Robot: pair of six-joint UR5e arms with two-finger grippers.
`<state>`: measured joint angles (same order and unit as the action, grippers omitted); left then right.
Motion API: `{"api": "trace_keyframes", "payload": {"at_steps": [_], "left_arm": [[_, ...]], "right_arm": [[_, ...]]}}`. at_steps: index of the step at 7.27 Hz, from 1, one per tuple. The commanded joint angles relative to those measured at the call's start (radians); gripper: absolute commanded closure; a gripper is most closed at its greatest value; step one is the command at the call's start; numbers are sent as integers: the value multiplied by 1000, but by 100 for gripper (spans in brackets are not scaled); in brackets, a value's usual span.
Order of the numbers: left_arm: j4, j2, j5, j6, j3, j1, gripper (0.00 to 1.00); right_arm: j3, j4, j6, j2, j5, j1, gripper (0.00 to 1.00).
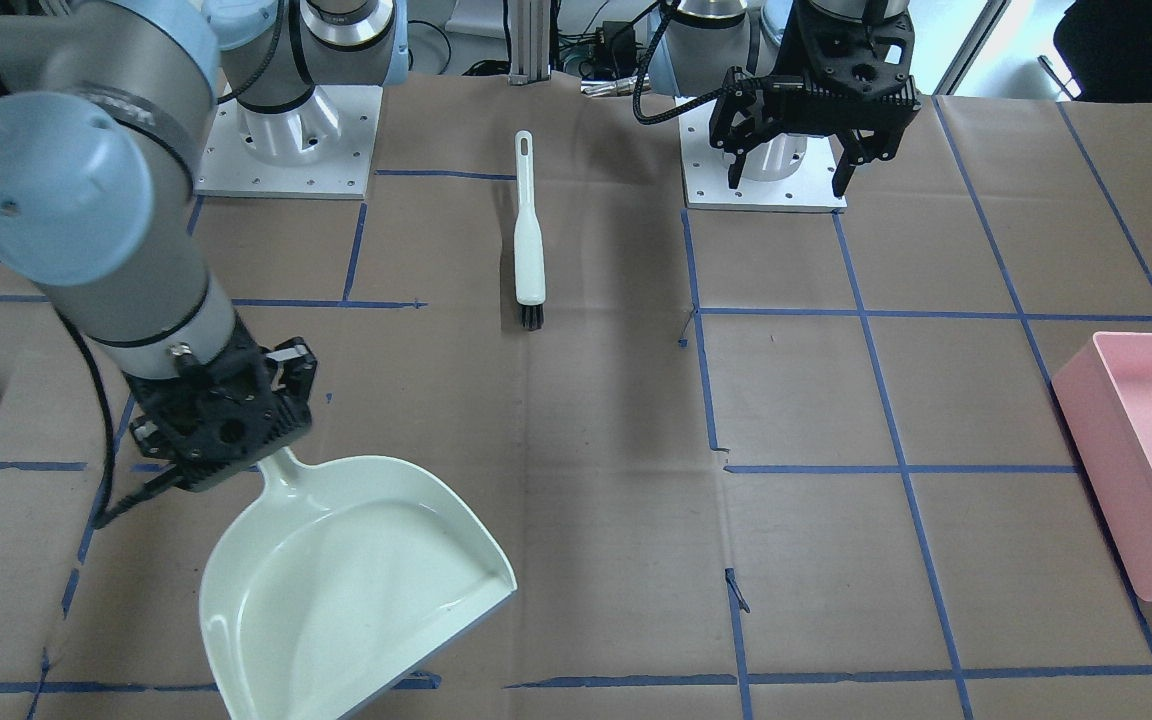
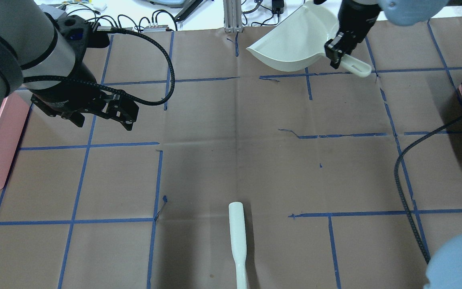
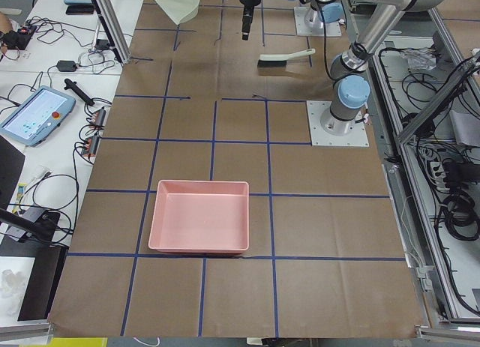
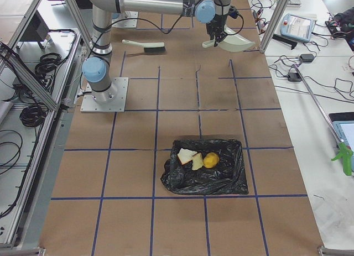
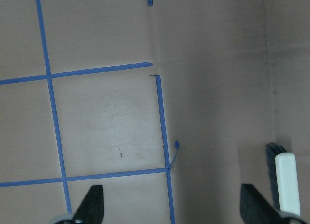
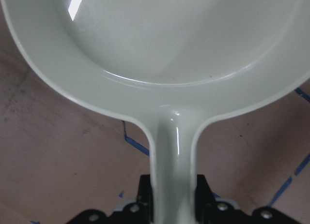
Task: Sweep and dump trash in nearest bin
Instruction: 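Bring the empty dustpan back over the table with the right gripper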
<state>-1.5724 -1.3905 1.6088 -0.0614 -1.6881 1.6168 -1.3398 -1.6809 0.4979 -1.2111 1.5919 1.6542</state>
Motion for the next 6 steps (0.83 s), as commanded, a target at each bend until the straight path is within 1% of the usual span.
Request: {"api": "trace_keyframes", "payload": {"at_steps": [1, 2, 3, 5, 6], "left_arm": [[0, -1, 0, 0, -1, 0, 0], [0, -1, 0, 0, -1, 0, 0], [0, -1, 0, 0, -1, 0, 0], [0, -2, 2, 0, -1, 0, 0], [0, -2, 2, 0, -1, 0, 0]], "right_arm": [[-1, -13, -247, 56, -19, 99, 100], [1, -35, -345, 94, -53, 131, 100], [1, -99, -417, 145, -59, 162, 100], [2, -153, -542, 212, -59, 217, 100], [2, -154, -594, 231, -59, 222, 100]]}}
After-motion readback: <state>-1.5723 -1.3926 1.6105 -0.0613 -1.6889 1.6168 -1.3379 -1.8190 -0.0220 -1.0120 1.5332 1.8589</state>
